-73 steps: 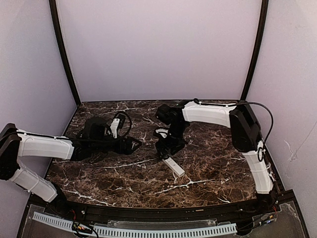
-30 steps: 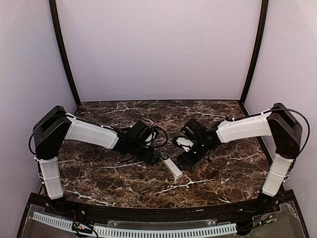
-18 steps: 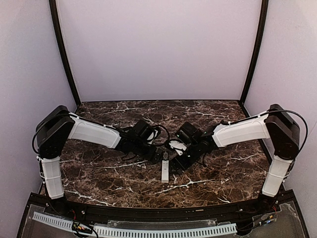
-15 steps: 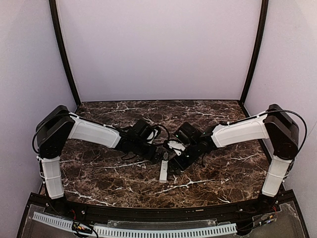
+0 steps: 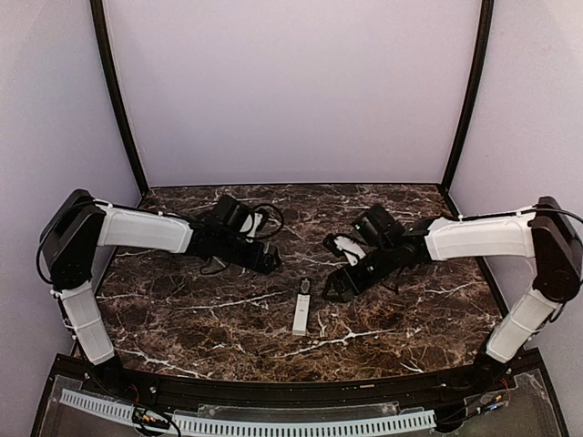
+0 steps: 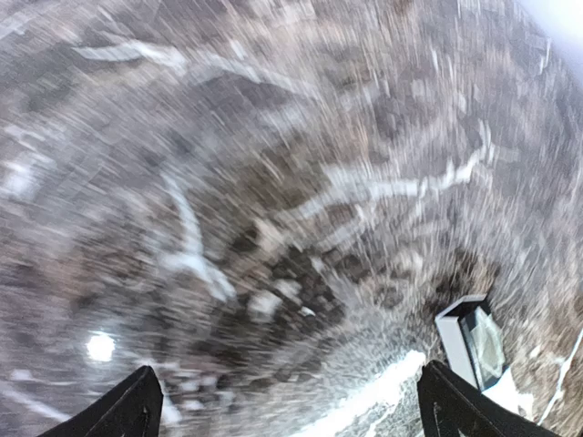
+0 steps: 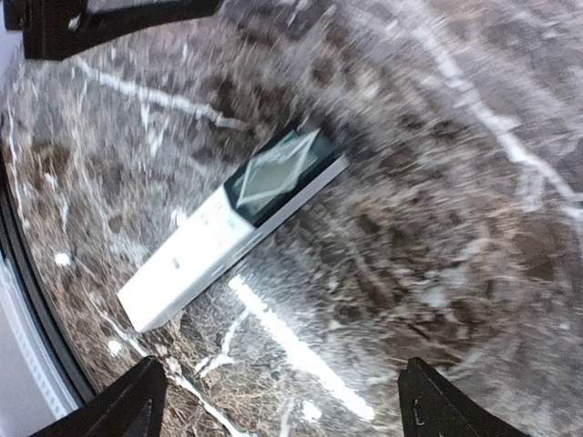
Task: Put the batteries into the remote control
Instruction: Adjust the remote control at the center of the board, then reset both arms
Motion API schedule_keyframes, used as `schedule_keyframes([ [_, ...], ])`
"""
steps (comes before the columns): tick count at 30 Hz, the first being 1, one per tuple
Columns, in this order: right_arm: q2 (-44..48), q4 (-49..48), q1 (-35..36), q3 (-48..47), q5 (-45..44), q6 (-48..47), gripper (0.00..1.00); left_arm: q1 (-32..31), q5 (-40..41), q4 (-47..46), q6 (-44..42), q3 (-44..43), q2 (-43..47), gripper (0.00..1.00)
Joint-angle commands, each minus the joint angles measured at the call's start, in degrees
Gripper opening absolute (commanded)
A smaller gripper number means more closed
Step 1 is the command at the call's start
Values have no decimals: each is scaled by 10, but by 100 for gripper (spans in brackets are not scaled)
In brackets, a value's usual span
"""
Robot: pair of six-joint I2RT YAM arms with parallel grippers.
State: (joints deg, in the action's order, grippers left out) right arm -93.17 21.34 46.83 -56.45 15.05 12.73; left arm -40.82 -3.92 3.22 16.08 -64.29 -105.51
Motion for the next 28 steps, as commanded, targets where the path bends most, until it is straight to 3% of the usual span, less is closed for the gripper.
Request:
schedule_keyframes([
  [1,93,-54,-88,25,44,1,98,42,9,33,-15,13,106,99],
  [7,160,-106,-199,56,68,2,98,109,28,61,-27,50,205,98],
  [12,201,-181,-263,124,91,25,99,118,93,70,-21,102,252,99],
  [20,224,-279,-278,238,102,50,99,120,105,11,28,235,298,99],
  [28,243,-318,-278,282,100,54,99,120,100,-29,37,255,282,98],
])
